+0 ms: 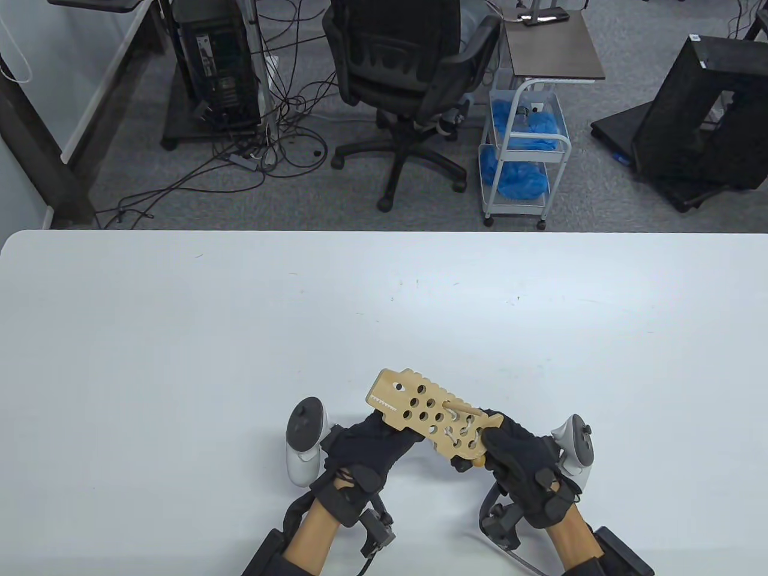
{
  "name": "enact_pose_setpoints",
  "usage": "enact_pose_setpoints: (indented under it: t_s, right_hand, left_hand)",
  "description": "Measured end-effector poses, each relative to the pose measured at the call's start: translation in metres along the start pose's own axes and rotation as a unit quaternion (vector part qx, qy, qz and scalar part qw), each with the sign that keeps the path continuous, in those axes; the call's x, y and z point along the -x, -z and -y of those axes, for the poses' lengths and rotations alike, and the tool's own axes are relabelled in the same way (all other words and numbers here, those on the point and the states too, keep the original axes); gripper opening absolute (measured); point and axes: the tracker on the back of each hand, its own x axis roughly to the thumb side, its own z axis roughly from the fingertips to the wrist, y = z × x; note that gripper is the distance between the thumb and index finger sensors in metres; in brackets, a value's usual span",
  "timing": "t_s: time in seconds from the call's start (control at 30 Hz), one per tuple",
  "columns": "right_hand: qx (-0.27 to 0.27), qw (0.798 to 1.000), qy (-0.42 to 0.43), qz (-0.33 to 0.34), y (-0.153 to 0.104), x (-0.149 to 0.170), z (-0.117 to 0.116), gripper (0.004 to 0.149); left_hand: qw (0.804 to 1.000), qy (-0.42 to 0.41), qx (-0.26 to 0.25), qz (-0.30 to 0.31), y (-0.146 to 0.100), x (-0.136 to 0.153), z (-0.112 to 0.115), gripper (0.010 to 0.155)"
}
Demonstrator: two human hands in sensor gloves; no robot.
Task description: Remove rope from all holes on crocodile lacing toy
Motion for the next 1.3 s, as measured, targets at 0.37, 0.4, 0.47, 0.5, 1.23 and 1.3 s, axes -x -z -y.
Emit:
enact_pose_setpoints:
  t_s: [0.37, 0.4, 0.47, 0.5, 1.23, 1.3]
  right_hand:
    - [-0.023, 0.994, -0.103, 0.008, 0.001, -0.004, -0.007, 0.049]
    - [-0.036, 0.993, -0.112, 0.005, 0.001, -0.003, -0.009, 0.049]
    - [-0.041, 0.990, -0.136, 0.006, 0.001, -0.002, -0.013, 0.049]
    - [-0.043, 0.989, -0.141, 0.006, 0.001, -0.002, -0.014, 0.049]
    - [0.042, 0.928, -0.348, 0.125, -0.011, -0.035, -0.015, 0.047]
    - [0.063, 0.912, -0.380, 0.143, -0.013, -0.039, -0.017, 0.047]
  left_hand:
    - [0.998, -0.034, -0.054, -0.022, -0.006, 0.011, -0.007, 0.077]
    - [0.998, -0.038, -0.052, -0.021, -0.005, 0.013, -0.007, 0.076]
    - [0.997, -0.042, -0.056, -0.019, -0.005, 0.014, -0.006, 0.075]
    - [0.997, -0.041, -0.061, -0.019, -0.005, 0.014, -0.007, 0.075]
    - [0.992, 0.034, -0.088, -0.081, -0.008, 0.020, -0.010, 0.082]
    - [0.986, 0.088, -0.111, -0.087, -0.010, 0.016, -0.010, 0.084]
